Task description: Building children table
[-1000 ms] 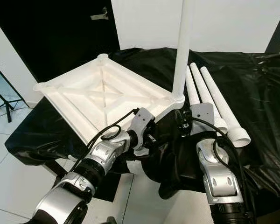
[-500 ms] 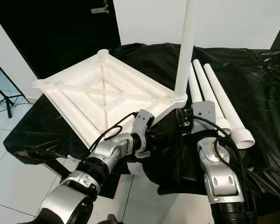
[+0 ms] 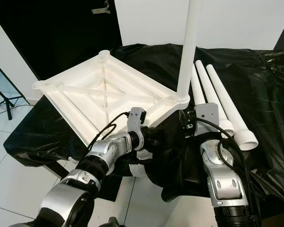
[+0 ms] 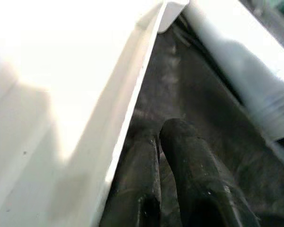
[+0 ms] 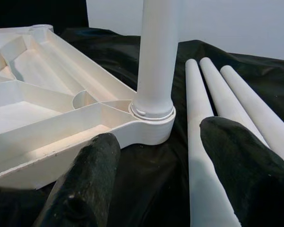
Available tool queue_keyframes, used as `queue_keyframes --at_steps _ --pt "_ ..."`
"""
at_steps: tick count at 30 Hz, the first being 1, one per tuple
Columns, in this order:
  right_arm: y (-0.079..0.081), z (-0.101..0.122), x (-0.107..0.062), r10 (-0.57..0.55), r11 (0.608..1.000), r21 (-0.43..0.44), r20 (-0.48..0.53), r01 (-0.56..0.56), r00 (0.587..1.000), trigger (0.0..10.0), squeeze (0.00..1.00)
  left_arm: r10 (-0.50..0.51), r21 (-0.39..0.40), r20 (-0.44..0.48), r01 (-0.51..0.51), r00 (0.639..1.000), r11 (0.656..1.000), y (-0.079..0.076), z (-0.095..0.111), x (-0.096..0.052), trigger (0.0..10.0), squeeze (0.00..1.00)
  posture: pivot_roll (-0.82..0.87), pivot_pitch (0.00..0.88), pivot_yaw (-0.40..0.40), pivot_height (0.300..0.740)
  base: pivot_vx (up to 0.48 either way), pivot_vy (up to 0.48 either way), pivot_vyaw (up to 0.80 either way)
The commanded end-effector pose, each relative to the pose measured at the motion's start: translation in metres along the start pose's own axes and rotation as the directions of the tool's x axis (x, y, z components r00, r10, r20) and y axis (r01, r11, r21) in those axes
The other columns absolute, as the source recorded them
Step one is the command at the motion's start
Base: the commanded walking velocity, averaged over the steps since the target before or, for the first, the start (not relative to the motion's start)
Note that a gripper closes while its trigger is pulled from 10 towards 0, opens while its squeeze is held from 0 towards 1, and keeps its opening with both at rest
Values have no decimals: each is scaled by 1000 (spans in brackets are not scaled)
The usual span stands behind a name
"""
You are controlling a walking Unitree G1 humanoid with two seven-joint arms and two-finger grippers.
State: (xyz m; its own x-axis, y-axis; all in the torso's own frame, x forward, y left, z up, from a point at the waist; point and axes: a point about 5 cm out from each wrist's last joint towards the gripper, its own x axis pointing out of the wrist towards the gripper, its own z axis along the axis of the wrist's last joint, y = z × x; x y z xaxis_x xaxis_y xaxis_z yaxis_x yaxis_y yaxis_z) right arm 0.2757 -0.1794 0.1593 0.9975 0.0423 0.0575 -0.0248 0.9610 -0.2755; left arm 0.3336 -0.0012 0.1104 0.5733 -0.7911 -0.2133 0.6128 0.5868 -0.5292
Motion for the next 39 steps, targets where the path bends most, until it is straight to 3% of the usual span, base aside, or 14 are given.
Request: queue_keyframes --at_steps 1,6,10,15,16,17,18,21,22,23,24,29,35,39 --pt "1 0 -2 5 1000 -8 -8 -6 1000 10000 0 -128 -57 69 132 989 990 -56 7 32 10000 0 72 0 75 740 0 0 0" --pt "1 -1 -2 4 1000 -6 -10 -4 1000 10000 0 -101 -62 124 109 987 992 -50 16 29 10000 0 72 0 77 740 0 0 0" --pt "2 -4 -4 2 1000 -3 -21 -2 1000 10000 0 -190 149 136 169 972 974 -44 30 11 10000 0 79 0 75 740 0 0 0" --pt "2 -5 -5 2 1000 -3 -23 -2 1000 10000 0 -226 189 130 200 965 961 -45 32 6 10000 0 79 0 75 740 0 0 0" --pt "2 -5 -5 2 1000 -3 -25 -3 1000 10000 0 -258 216 123 228 958 949 -45 33 0 10000 471 85 0 74 740 0 0 0" --pt "2 -5 -5 2 1000 -3 -25 -3 1000 10000 0 -258 216 123 228 958 949 -45 33 0 10000 471 85 0 74 740 0 0 0" --pt "3 -6 -4 5 1000 -1 -27 -5 1000 10000 0 -281 264 107 245 954 933 -44 34 -6 10000 1000 94 0 70 740 0 0 0" --pt "3 -6 -4 8 1000 1 -28 -8 1000 10000 0 -285 308 84 247 955 919 -43 34 -10 10000 1000 99 0 68 740 0 0 0" --pt "4 -6 -3 11 1000 1 -28 -11 1000 10000 0 -268 366 28 240 963 899 -40 29 -13 10000 710 102 0 65 740 0 0 0" --pt "4 -6 -3 11 1000 1 -28 -11 1000 10000 0 -268 366 28 240 963 899 -40 29 -13 10000 710 102 0 65 740 0 0 0" --pt "4 -6 -2 14 1000 2 -28 -14 1000 10000 0 -275 393 -27 263 961 881 -36 21 -15 10000 0 102 0 65 740 0 0 0" --pt "4 -6 -2 16 1000 2 -27 -16 1000 10000 0 -222 422 -88 238 971 875 -21 5 -18 10000 0 99 0 65 740 0 0 0" --pt "4 -6 -3 16 1000 2 -29 -16 999 10000 0 -32 497 -93 74 995 865 8 -4 -23 10000 0 100 0 62 740 0 0 0" --pt "4 -6 -3 16 1000 2 -29 -16 999 10000 0 24 521 -109 36 994 853 15 -6 -26 10000 0 101 0 61 740 0 0 0"
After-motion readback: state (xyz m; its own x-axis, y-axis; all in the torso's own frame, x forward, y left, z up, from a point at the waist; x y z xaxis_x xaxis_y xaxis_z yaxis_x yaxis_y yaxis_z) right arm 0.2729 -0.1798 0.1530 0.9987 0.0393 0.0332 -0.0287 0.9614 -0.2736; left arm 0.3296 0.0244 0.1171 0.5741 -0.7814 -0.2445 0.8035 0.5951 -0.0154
